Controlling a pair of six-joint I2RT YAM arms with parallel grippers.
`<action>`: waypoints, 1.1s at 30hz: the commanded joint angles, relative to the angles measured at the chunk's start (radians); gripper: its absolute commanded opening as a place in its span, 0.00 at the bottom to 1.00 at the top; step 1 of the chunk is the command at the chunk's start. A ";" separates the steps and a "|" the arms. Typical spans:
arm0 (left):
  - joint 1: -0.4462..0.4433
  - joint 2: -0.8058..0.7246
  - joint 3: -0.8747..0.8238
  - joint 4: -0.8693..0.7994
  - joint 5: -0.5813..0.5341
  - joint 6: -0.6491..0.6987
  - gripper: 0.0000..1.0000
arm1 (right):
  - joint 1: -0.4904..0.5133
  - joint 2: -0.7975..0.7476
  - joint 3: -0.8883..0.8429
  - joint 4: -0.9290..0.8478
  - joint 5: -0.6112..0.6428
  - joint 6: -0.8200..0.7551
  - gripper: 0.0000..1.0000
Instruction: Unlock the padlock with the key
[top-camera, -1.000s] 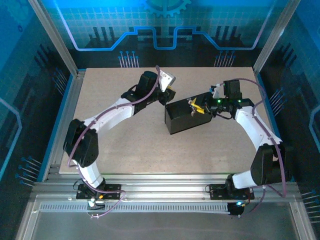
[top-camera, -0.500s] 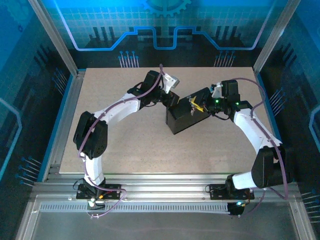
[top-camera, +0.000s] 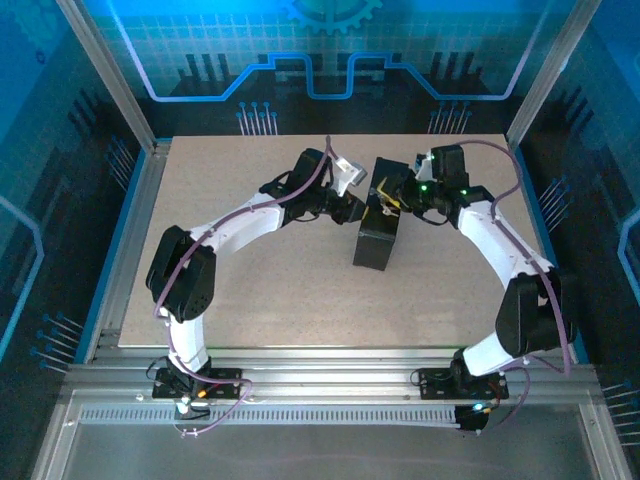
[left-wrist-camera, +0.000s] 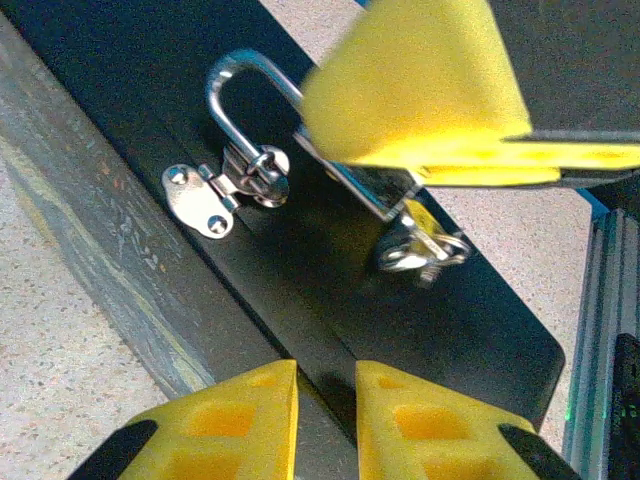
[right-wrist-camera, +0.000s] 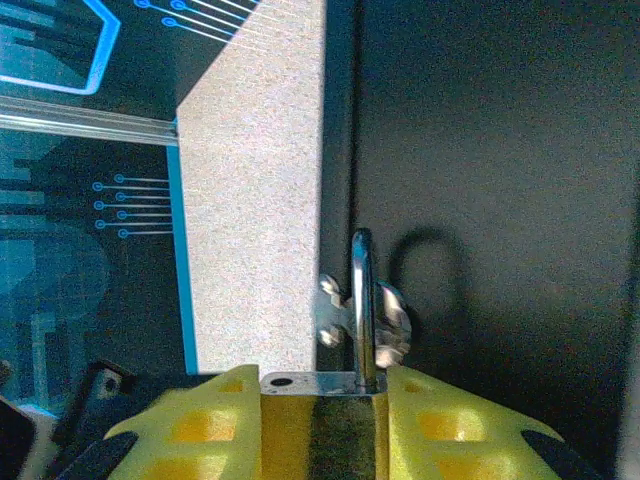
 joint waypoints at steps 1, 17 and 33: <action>-0.032 -0.010 -0.031 -0.069 0.062 -0.002 0.21 | 0.033 0.034 0.050 0.034 0.029 -0.007 0.15; 0.046 -0.127 -0.074 -0.012 0.041 -0.094 0.32 | -0.007 0.048 0.148 0.004 -0.033 -0.052 0.15; 0.115 -0.305 -0.124 -0.048 -0.105 -0.135 0.41 | -0.274 -0.136 0.033 -0.228 0.086 -0.191 0.16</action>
